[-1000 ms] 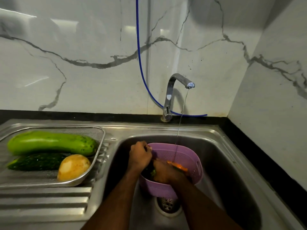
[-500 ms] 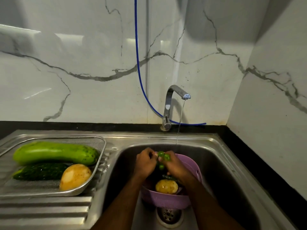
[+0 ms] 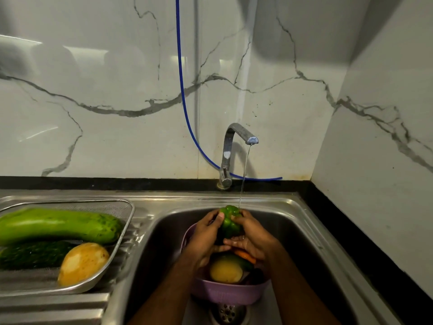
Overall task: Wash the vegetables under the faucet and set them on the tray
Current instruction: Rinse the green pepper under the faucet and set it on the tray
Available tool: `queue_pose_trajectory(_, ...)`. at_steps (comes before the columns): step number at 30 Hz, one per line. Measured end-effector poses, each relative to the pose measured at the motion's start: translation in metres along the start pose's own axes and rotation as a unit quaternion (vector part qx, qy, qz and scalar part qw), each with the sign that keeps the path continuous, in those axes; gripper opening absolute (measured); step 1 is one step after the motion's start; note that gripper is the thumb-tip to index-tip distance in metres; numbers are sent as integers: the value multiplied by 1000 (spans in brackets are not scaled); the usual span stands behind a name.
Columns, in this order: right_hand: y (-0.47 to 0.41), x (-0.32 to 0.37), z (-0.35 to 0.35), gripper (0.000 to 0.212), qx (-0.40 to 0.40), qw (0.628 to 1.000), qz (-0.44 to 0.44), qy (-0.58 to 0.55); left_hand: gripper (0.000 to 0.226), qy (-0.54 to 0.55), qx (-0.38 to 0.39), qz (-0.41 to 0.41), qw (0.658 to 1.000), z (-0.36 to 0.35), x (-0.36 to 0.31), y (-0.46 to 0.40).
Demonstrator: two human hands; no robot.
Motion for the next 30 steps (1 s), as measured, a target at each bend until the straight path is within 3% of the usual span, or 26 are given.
queue_pose_trajectory(3, 0, -3, 0, 25, -16, 1000, 17, 12, 28, 19, 6, 3, 1000, -3, 3, 0)
queue_pose_trajectory(8, -4, 0, 4, 25, -141, 983, 94, 77, 28, -23, 5, -72, 997, -11, 6, -5)
queue_pose_trajectory(10, -7, 2, 6, 30, -131, 986, 84, 66, 29, -12, -1, -76, 997, -12, 6, -7)
queue_pose_trajectory(14, 2, 3, 1, 23, -14, 999, 8, -33, 28, 48, -18, -43, 998, -7, 4, -8)
queue_pose_trajectory(17, 5, 3, -1, 24, 12, 999, 2, -40, 29, 64, -18, -31, 997, -4, 2, -9)
queue_pose_trajectory(20, 3, 3, -3, 21, -10, 999, 31, -22, 32, 67, -13, -27, 997, -5, 3, -11)
queue_pose_trajectory(23, -1, 3, 0, 16, -86, 992, 80, 51, 30, 33, 3, -53, 998, -10, 6, -9)
queue_pose_trajectory(27, -6, 10, 9, 35, -183, 971, 123, 96, 31, -32, 14, -113, 993, -17, 4, -9)
queue_pose_trajectory(30, -9, 7, 10, 41, -143, 986, 81, 10, 36, -67, 15, -141, 988, -19, 1, -9)
Point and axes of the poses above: each hand's wrist, its own y-axis away from the middle knuckle, its own z-axis out of the back of the hand, x = y × z, the point moved 6 cm from there along -y, towards the middle knuckle, and after that the axes turned 9 degrees about -z, right-handed, at the moved point
